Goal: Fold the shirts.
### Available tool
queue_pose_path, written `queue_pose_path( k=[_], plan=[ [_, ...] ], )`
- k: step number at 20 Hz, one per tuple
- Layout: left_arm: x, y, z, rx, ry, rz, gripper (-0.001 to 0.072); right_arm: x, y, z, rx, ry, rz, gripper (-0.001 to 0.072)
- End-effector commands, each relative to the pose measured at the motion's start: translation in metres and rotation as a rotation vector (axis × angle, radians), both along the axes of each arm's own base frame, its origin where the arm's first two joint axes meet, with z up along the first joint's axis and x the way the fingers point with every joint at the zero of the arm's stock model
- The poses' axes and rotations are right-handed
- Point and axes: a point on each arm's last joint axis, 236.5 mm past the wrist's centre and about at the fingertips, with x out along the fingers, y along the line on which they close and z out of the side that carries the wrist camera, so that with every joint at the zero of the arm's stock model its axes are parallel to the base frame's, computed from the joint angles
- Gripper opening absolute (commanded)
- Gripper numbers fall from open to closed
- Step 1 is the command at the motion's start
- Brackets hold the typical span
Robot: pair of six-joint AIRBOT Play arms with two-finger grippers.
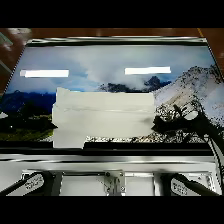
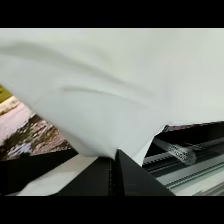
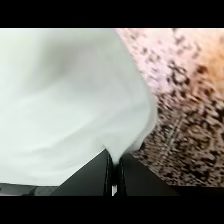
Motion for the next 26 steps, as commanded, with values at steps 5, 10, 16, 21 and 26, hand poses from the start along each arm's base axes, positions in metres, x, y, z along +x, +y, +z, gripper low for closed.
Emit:
queue_pose_path(
  k=[5, 10, 16, 21, 26],
  plan=[
    [0.087, 0.025, 0.063, 0.052, -0.250, 0.014, 0.0048, 0.113, -0.004, 0.090, -0.059, -0.355, -0.023, 0.0068],
    [0.149, 0.018, 0.049, 0.018, -0.210, -0.008, 0.0048, 0.181, 0.020, 0.083, -0.081, -0.424, 0.008, 0.0068],
    [0.224, 0.006, 0.025, -0.003, -0.194, -0.008, 0.0048, 0.204, -0.004, 0.039, -0.191, -0.346, -0.021, 0.0068],
    [0.229, 0.005, -0.018, -0.053, -0.055, 0.048, 0.0048, 0.186, -0.020, 0.017, -0.273, -0.252, 0.016, 0.0070],
    [0.214, 0.005, -0.016, -0.090, 0.006, 0.026, 0.0606, 0.185, -0.028, 0.018, -0.271, -0.247, 0.000, 0.0675]
  ],
)
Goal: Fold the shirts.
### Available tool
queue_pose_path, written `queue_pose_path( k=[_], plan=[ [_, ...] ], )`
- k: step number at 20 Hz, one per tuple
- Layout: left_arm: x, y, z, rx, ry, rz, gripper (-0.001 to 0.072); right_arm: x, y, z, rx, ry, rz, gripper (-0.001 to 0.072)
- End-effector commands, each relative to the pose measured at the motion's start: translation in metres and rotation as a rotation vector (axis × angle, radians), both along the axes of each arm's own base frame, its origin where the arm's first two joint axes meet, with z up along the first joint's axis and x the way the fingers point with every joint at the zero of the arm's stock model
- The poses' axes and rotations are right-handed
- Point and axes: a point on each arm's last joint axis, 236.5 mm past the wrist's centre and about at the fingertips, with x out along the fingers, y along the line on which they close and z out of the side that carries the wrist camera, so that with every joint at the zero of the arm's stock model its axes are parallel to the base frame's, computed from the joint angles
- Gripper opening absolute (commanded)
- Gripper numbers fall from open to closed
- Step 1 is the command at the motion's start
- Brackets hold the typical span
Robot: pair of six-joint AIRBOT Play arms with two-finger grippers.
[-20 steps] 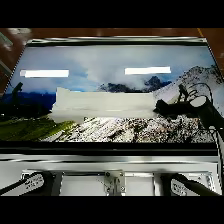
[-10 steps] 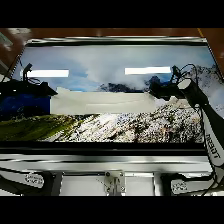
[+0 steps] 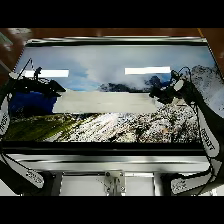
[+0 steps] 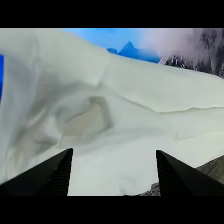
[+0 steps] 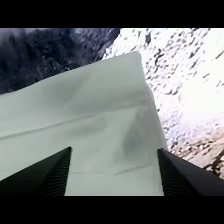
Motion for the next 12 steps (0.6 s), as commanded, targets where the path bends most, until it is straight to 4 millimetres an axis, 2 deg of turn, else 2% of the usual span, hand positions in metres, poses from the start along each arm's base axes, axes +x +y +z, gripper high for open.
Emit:
queue_pose_path(
  k=[1, 4, 6, 10, 12],
  plan=[
    [-0.011, -0.001, 0.005, -0.035, 0.051, -0.030, 0.0606, -0.005, -0.013, -0.003, 0.007, 0.033, -0.031, 0.0676],
    [-0.013, 0.000, 0.018, -0.042, 0.044, -0.059, 0.0602, -0.004, -0.021, -0.002, 0.165, 0.063, -0.144, 0.0676],
    [-0.009, -0.004, 0.027, -0.056, 0.022, -0.058, 0.0601, -0.003, -0.016, -0.007, 0.259, 0.083, -0.163, 0.0676],
    [-0.002, -0.023, 0.047, -0.139, -0.031, -0.067, 0.0585, -0.014, 0.003, -0.039, 0.293, 0.169, -0.132, 0.0675],
    [0.001, -0.031, 0.054, -0.172, -0.042, -0.067, 0.0585, -0.015, 0.013, -0.047, 0.324, 0.190, -0.138, 0.0669]
  ],
)
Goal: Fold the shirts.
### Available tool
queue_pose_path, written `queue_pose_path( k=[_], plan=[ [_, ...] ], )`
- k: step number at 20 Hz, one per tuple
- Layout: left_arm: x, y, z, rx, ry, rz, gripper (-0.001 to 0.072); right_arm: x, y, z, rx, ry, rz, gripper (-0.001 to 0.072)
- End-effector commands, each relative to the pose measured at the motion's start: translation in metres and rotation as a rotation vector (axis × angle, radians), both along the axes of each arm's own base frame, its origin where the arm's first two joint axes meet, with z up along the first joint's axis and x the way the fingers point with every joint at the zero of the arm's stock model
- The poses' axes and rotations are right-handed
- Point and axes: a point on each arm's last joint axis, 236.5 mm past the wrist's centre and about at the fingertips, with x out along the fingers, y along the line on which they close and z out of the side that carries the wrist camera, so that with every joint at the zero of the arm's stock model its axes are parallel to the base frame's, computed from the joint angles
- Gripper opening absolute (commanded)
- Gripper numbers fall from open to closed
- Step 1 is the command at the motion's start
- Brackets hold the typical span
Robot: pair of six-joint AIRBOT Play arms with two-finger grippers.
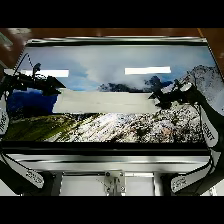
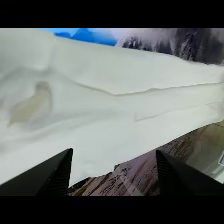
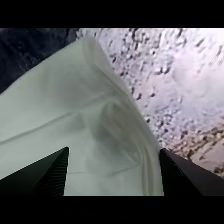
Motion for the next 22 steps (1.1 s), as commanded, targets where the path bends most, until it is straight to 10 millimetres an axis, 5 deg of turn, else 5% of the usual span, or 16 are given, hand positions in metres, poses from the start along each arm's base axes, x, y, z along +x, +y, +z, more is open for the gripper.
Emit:
queue_pose_path(
  k=[1, 3, 5, 6, 8, 11, 16, 19, 22],
  plan=[
    [0.004, -0.017, 0.015, -0.066, -0.028, -0.011, 0.0585, -0.005, 0.016, -0.015, 0.066, 0.045, -0.003, 0.0625],
    [0.003, -0.026, 0.017, -0.076, -0.030, -0.025, 0.0585, -0.005, 0.016, -0.016, 0.068, 0.046, -0.005, 0.0529],
    [0.003, -0.038, 0.017, -0.076, -0.031, -0.045, 0.0516, -0.002, 0.020, -0.011, 0.094, 0.040, -0.019, 0.0067],
    [0.002, -0.045, 0.017, -0.075, -0.032, -0.056, 0.0370, 0.000, 0.023, -0.003, 0.112, 0.021, -0.009, 0.0070],
    [0.002, -0.062, 0.016, -0.071, -0.039, -0.080, 0.0305, 0.005, 0.031, 0.025, 0.129, -0.059, 0.041, 0.0070],
    [0.000, -0.110, 0.016, -0.055, -0.084, -0.160, 0.0063, -0.002, 0.044, 0.087, 0.127, -0.159, 0.127, 0.0070],
    [-0.029, -0.206, 0.014, -0.044, -0.138, -0.342, 0.0049, -0.028, 0.078, 0.202, 0.130, -0.347, 0.198, 0.0070],
    [-0.041, -0.252, 0.011, -0.037, -0.162, -0.383, 0.0048, -0.044, 0.098, 0.239, 0.139, -0.412, 0.225, 0.0070],
    [-0.058, -0.277, 0.006, -0.042, -0.140, -0.423, 0.0048, -0.057, 0.109, 0.261, 0.151, -0.444, 0.241, 0.0070]
  ],
)
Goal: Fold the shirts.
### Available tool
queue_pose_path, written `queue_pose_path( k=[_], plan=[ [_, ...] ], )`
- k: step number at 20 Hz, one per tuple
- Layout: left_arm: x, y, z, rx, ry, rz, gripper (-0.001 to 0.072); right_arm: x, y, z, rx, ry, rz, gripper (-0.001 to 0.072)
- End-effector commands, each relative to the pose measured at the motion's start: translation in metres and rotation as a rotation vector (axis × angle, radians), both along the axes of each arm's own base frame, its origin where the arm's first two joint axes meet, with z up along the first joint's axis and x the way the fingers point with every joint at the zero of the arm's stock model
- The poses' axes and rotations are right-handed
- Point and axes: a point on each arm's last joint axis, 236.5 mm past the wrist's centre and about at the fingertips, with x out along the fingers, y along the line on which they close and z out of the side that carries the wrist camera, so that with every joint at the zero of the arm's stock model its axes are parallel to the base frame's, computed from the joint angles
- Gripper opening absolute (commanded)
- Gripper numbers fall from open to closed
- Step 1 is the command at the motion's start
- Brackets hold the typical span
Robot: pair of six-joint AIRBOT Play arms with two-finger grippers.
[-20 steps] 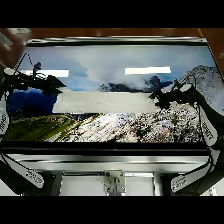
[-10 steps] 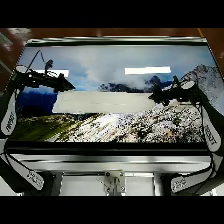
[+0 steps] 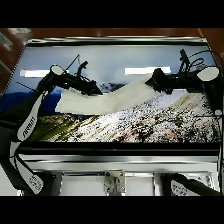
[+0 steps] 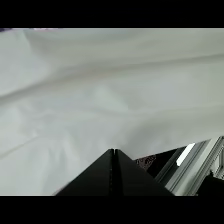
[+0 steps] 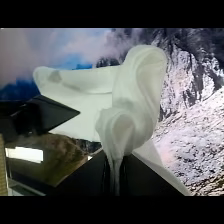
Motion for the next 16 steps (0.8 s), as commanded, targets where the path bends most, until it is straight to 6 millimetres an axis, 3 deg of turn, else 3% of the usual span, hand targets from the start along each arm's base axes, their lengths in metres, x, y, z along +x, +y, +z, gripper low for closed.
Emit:
queue_pose_path(
  k=[1, 3, 6, 8, 12, 14, 16],
  plan=[
    [-0.016, -0.035, -0.006, 0.007, 0.001, -0.031, 0.0048, -0.018, 0.013, 0.034, 0.023, -0.048, 0.013, 0.0070],
    [-0.014, -0.036, -0.022, 0.023, 0.025, 0.019, 0.0048, -0.023, 0.013, 0.045, 0.028, -0.064, 0.011, 0.0070],
    [-0.030, -0.045, -0.046, 0.032, 0.129, 0.045, 0.0048, -0.028, 0.014, 0.056, 0.037, -0.084, 0.007, 0.0070],
    [-0.042, -0.068, -0.052, 0.023, 0.131, 0.024, 0.0048, -0.028, 0.016, 0.058, 0.051, -0.083, 0.009, 0.0070],
    [-0.043, -0.109, -0.058, 0.010, 0.071, 0.058, 0.0048, -0.032, 0.021, 0.061, 0.077, -0.073, 0.023, 0.0070],
    [-0.042, -0.106, -0.054, 0.010, 0.041, 0.031, 0.0048, -0.032, 0.023, 0.063, 0.093, -0.073, 0.023, 0.0070],
    [-0.026, -0.080, -0.039, 0.025, -0.009, 0.044, 0.0047, -0.031, 0.031, 0.068, 0.114, -0.085, 0.028, 0.0070]
  ],
)
